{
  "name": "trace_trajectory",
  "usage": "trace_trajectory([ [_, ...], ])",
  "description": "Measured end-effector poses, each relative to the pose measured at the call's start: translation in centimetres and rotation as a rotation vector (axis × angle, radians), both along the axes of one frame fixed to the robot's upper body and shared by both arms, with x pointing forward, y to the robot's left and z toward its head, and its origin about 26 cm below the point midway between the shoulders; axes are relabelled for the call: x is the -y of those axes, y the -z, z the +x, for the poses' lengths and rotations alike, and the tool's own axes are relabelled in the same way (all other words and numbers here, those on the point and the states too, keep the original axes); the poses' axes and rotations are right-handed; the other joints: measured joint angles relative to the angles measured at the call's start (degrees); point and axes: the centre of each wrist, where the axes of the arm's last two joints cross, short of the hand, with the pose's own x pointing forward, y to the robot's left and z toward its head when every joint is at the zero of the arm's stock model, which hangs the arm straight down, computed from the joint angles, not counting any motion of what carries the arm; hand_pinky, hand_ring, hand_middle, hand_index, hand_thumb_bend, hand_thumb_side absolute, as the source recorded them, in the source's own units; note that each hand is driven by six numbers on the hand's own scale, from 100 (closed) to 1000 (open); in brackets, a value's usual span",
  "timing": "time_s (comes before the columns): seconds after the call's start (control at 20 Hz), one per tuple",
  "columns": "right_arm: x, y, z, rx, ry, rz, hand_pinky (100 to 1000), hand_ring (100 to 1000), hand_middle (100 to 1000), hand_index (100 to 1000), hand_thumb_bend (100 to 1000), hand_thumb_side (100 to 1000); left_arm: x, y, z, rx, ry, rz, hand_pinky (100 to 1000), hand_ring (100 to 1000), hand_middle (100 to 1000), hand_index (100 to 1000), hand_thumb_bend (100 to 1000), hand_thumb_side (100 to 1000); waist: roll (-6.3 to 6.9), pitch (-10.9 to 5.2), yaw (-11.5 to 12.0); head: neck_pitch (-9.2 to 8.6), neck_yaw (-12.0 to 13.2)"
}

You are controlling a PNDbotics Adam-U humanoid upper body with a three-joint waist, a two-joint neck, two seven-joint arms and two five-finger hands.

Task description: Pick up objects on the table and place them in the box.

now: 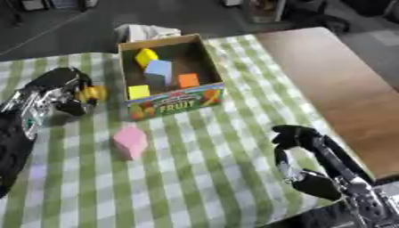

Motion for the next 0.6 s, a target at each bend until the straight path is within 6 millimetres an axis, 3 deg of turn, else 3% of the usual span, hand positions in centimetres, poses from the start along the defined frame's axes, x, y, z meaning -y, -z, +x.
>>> trace_trajectory([
  [0.15,0.0,0.0,0.0,0.0,0.0,0.0,698,633,636,837,100,264,0.0,-1.2,0.1,0.051,0.021,-0.03,511,400,362,544,100,171,0.01,-0.03,0.2,0.0,-0.2],
  [0.35,0.0,0.0,0.0,0.0,0.0,0.0,698,633,636,837,100,264,0.4,-4.7,0.3,0.137,0.073,-0.091,504,395,352,532,100,160,0.04,-0.11,0.4,0.0,-0.2],
  [0.6,0.0,0.0,0.0,0.0,0.0,0.0,698,633,636,837,100,263,2.7,-8.3,0.4,0.209,0.191,-0.15,512,404,361,539,100,157,0.06,-0.33,0.4,0.0,-0.2],
])
